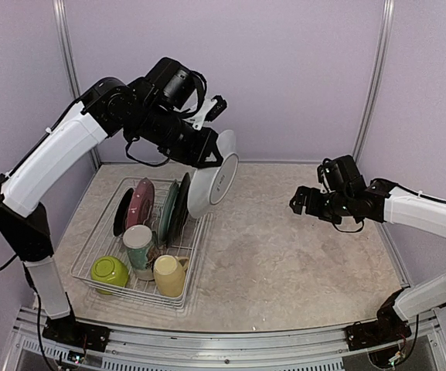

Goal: Unload the mixed dishes from the dish rack
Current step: Grab the plate from the dish rack, then pass from the left arm to the right

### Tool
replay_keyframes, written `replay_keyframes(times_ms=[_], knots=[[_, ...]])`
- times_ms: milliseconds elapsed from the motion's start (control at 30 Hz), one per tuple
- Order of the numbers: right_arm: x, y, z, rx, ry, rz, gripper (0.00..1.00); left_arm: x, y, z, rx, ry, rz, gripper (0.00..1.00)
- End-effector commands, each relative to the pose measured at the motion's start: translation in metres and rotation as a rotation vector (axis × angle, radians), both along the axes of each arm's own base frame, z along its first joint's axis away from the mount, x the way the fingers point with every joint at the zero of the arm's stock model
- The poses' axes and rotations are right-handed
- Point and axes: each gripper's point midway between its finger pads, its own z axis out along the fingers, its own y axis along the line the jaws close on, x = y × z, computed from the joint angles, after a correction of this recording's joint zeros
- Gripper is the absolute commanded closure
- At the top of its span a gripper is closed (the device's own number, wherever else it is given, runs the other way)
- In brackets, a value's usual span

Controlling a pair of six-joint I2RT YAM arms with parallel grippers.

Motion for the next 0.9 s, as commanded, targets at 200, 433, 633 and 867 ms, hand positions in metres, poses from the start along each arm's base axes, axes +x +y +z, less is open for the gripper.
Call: replay_keyframes(times_ms=[200,433,633,867], knots=[[0.001,0.008,0.04,0.14,-0.064,-0.01,0.01,-0.012,-0.038,0.076,0.04,-0.794,-0.252,1.0],[-0.001,-0.004,0.094,0.323,-0.185,-0.009,0.0,0.002,-0.068,0.036,0.254,-1.031,-0.297,1.0],[0.005,-0.003,0.115,0.388,-0.174,0.05,0.0,0.016,-0.084,-0.007,0.385,-1.116,-0.307,1.0],[0.023,0.035,0.118,0.473,-0.103,0.176,0.08,0.02,-0.093,-0.052,0.47,-1.137,-0.347,1.0]])
